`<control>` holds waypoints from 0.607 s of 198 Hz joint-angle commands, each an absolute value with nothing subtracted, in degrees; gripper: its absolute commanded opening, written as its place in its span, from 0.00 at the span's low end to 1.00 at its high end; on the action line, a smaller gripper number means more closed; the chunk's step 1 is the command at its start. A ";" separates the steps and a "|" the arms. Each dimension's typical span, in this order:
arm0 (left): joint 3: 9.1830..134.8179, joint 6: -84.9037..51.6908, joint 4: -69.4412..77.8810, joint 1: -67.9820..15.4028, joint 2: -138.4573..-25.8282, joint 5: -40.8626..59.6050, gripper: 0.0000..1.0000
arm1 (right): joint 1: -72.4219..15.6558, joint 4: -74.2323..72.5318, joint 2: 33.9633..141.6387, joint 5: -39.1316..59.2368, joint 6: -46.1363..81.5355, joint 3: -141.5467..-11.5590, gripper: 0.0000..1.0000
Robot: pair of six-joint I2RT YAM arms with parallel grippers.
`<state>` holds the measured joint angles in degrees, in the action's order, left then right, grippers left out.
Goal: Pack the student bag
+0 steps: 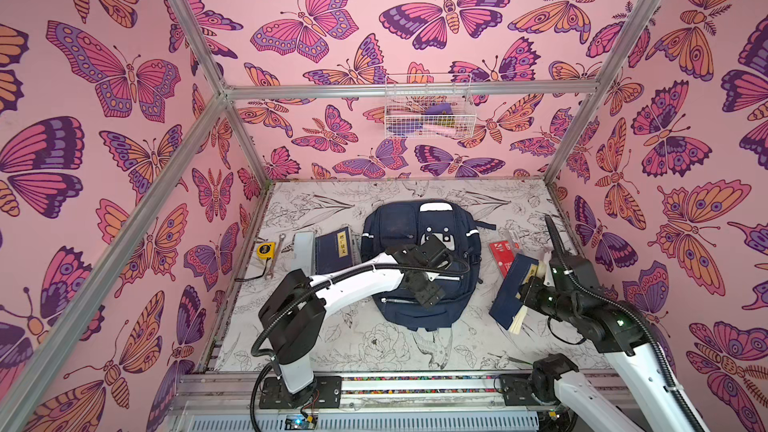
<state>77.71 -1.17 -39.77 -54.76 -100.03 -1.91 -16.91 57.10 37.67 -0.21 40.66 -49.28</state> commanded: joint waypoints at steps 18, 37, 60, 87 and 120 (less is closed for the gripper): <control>86.74 -4.35 -41.18 -55.70 -107.27 0.35 0.93 | -16.61 50.67 35.47 3.17 40.70 -47.38 0.00; 90.89 -6.23 -41.80 -56.73 -112.12 0.80 0.94 | -16.28 51.25 36.78 3.40 39.96 -48.77 0.00; 96.38 -7.18 -42.47 -58.72 -117.23 -1.60 0.96 | -15.93 52.79 39.89 4.22 39.12 -50.05 0.00; 102.73 -8.42 -47.09 -60.35 -123.24 -6.99 0.95 | -14.17 53.09 40.47 7.59 39.22 -50.94 0.00; 101.31 -14.90 -48.64 -60.87 -123.95 -20.56 0.76 | -8.44 54.53 40.20 13.66 35.80 -53.58 0.00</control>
